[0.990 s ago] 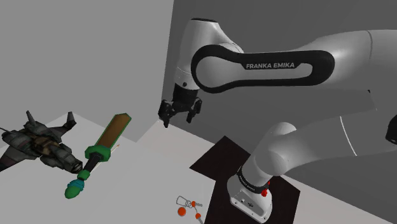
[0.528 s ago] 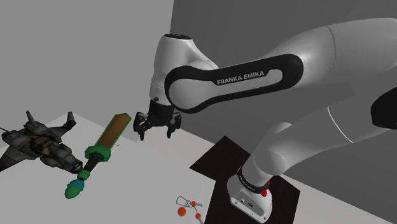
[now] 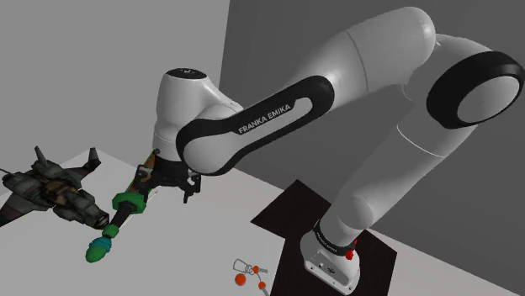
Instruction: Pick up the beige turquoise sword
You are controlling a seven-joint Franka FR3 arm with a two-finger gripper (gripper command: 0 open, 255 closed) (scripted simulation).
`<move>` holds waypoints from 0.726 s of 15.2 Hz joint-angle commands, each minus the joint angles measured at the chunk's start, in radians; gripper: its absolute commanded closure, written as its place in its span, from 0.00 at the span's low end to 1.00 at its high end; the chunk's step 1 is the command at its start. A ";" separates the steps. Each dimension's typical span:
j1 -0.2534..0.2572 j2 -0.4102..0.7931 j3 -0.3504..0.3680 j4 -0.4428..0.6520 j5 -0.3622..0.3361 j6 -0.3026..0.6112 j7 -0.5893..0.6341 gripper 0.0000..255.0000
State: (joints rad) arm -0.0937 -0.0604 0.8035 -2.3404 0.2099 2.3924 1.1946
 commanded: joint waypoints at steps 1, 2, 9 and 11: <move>-0.005 0.097 0.022 0.043 -0.096 0.046 0.124 0.00; 0.004 0.152 0.021 0.071 -0.156 0.064 0.191 0.00; 0.198 0.472 -0.130 0.315 -0.452 0.116 0.546 0.00; 0.234 0.516 -0.159 0.363 -0.477 0.117 0.585 0.00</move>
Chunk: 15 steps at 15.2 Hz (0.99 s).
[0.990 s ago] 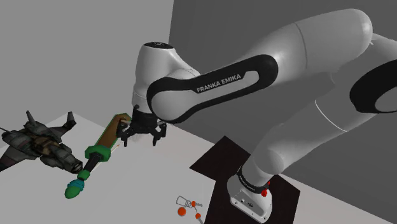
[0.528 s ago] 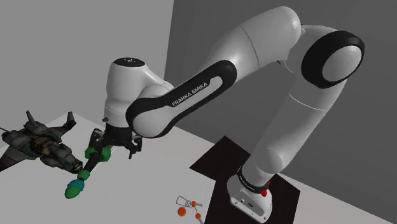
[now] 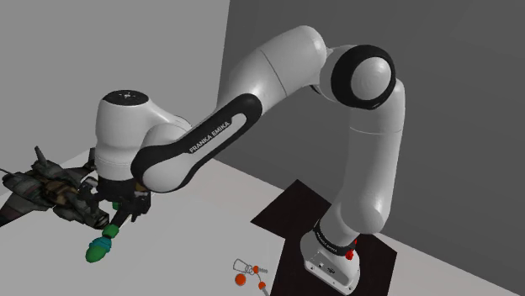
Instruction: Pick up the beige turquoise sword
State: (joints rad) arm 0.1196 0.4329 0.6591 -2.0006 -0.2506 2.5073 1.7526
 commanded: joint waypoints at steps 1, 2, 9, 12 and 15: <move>0.026 0.032 -0.021 0.021 -0.023 0.012 0.031 0.00; 0.031 0.041 -0.028 0.020 -0.031 0.022 0.035 0.00; 0.060 0.093 -0.065 0.016 -0.073 0.075 0.058 0.00; 0.062 0.094 -0.065 0.018 -0.072 0.073 0.059 1.00; 0.060 0.088 -0.063 0.010 -0.071 0.076 0.060 1.00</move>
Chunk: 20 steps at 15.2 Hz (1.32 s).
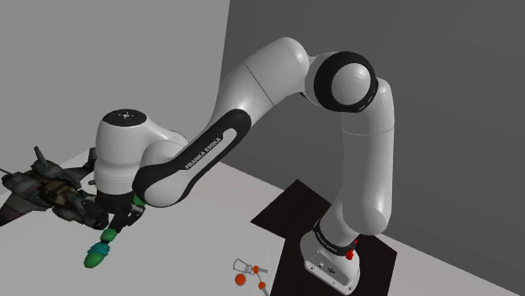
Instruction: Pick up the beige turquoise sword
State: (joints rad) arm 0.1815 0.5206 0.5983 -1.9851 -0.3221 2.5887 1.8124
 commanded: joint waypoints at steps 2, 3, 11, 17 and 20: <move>0.000 0.003 -0.003 -0.002 -0.001 -0.006 0.001 1.00; 0.000 0.004 -0.003 0.000 0.000 -0.008 0.001 1.00; -0.038 -0.060 0.042 0.006 0.051 -0.074 -0.031 1.00; -0.065 -0.113 0.077 0.020 0.096 -0.135 -0.056 1.00; -0.074 -0.131 0.088 0.027 0.112 -0.157 -0.065 1.00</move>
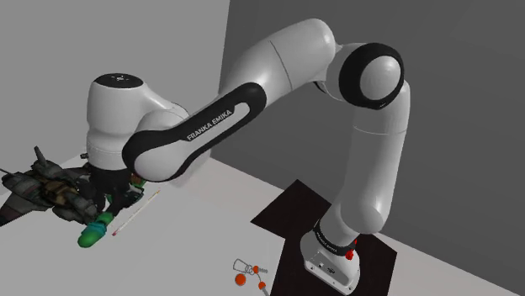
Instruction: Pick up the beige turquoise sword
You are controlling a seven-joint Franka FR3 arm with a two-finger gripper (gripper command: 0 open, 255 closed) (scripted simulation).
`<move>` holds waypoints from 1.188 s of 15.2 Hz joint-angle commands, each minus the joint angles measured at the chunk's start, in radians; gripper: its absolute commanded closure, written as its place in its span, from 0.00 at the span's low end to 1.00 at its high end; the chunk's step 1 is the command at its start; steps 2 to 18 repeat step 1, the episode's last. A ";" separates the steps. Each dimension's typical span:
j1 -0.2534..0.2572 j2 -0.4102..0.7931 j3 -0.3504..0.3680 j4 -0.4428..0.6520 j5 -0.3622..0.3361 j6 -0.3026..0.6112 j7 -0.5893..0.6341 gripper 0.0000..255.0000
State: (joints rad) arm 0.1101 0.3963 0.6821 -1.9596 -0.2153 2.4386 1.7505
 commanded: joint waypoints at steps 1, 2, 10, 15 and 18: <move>-0.003 -0.006 0.004 0.002 0.005 -0.007 -0.003 1.00; -0.003 -0.006 0.004 0.002 0.005 -0.007 -0.003 1.00; -0.003 -0.006 0.004 0.002 0.005 -0.007 -0.003 1.00; -0.003 -0.006 0.004 0.002 0.005 -0.007 -0.003 1.00; -0.003 -0.006 0.004 0.002 0.005 -0.007 -0.003 1.00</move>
